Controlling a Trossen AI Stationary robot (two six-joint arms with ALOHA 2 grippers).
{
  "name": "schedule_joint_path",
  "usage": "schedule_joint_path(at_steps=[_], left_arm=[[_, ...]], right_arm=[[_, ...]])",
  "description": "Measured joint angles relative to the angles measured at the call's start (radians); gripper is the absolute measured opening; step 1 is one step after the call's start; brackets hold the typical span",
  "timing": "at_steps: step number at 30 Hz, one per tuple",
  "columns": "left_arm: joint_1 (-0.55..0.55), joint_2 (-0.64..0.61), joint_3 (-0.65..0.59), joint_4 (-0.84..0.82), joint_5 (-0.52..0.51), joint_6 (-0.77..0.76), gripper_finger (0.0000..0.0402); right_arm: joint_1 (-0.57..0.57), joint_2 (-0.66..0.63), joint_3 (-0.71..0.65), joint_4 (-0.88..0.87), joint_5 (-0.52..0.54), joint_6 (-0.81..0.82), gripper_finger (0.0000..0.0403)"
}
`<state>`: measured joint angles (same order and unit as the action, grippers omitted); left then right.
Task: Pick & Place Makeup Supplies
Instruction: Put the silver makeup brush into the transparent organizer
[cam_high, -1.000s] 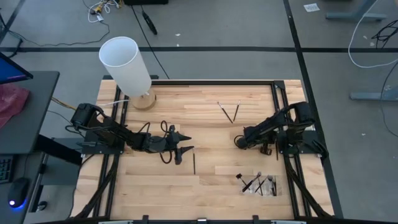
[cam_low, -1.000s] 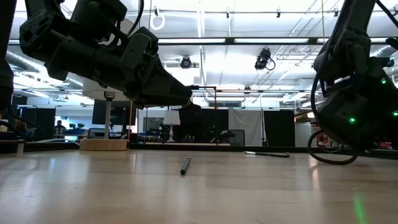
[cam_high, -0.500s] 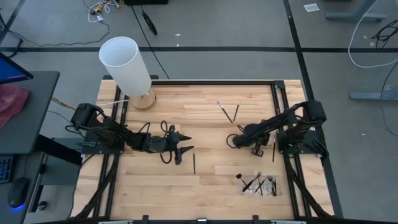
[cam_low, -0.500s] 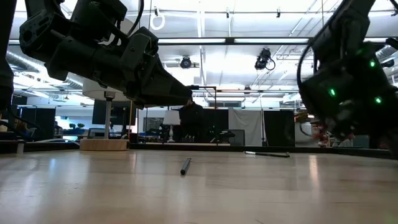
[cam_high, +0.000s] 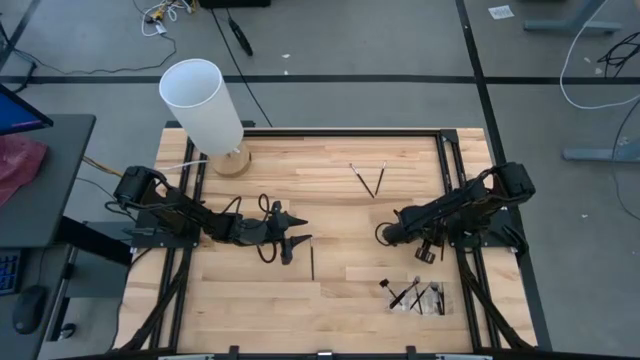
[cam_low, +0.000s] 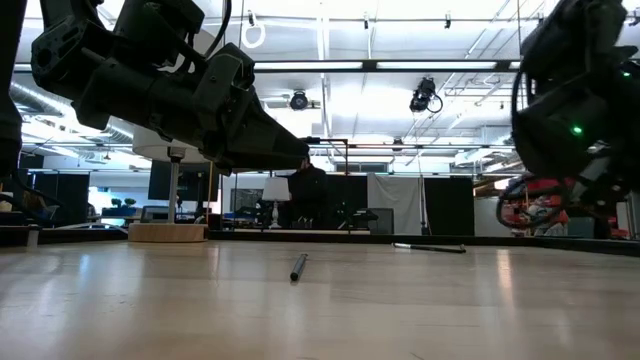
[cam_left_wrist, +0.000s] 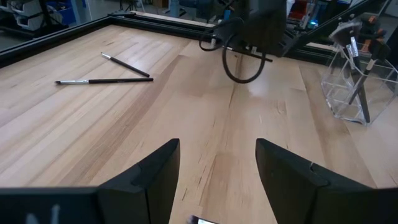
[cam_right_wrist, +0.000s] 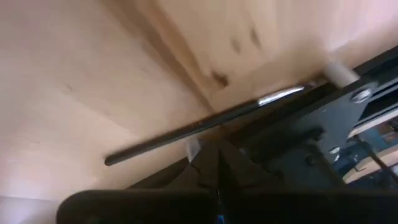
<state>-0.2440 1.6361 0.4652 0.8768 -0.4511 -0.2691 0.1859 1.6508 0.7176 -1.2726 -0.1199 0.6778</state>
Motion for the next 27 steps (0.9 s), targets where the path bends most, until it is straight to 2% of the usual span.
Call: schedule_joint_path(at_steps=[12, 20, 27], left_arm=[[0.0, 0.0, 0.0, 0.0, 0.0, 0.0, 0.0213], [0.0, 0.0, 0.0, 0.0, 0.0, 0.0, 0.0213], [0.0, 0.0, 0.0, 0.0, 0.0, 0.001, 0.0213]], right_arm=[[0.065, 0.002, -0.025, 0.044, -0.038, 0.025, 0.0], [0.078, 0.059, -0.067, 0.125, -0.044, -0.003, 0.0], [0.079, 0.059, -0.036, 0.128, 0.005, -0.031, 0.0]])
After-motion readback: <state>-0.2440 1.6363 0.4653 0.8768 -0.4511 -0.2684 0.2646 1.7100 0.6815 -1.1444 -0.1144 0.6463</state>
